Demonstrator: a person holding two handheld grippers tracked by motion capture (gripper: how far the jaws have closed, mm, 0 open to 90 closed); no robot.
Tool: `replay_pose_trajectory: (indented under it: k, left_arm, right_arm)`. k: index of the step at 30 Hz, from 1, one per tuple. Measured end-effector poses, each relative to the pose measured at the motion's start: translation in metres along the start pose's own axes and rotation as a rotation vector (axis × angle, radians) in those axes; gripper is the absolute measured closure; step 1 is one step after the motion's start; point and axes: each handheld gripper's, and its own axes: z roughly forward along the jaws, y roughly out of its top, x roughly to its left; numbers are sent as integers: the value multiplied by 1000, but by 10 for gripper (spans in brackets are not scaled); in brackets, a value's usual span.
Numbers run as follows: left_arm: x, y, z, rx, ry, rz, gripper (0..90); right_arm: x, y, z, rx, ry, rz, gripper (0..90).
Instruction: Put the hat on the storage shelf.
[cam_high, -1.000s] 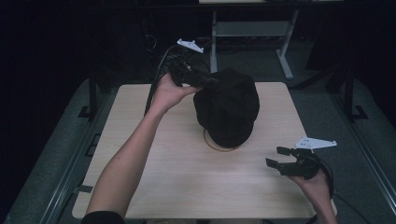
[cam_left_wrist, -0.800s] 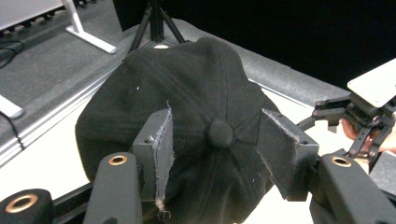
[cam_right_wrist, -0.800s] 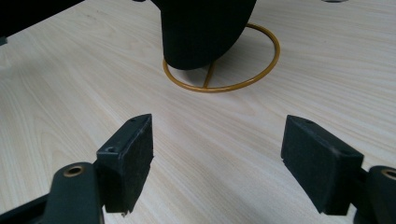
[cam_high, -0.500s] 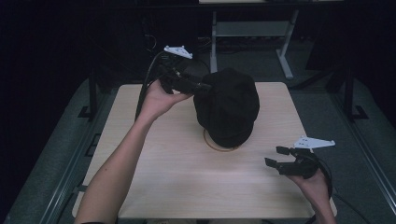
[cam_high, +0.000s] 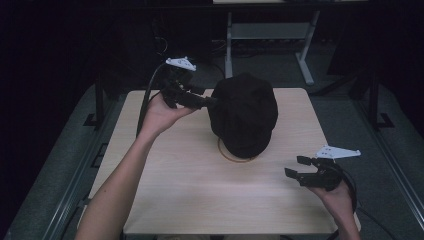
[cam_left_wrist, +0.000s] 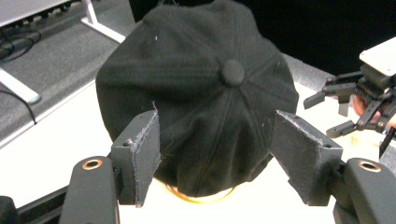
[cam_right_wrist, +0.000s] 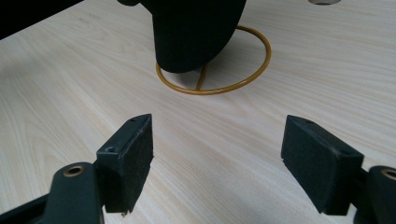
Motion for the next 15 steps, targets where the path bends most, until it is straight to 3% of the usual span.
replay_pose_trajectory:
  k: [4, 15]
  left_arm:
    - [-1, -6, -2, -4, 18, -4, 308]
    - [-2, -20, -2, 2, 15, -7, 284]
  right_arm:
    - [1, 0, 2, 4, 1, -8, 249]
    - [2, 3, 5, 10, 1, -15, 248]
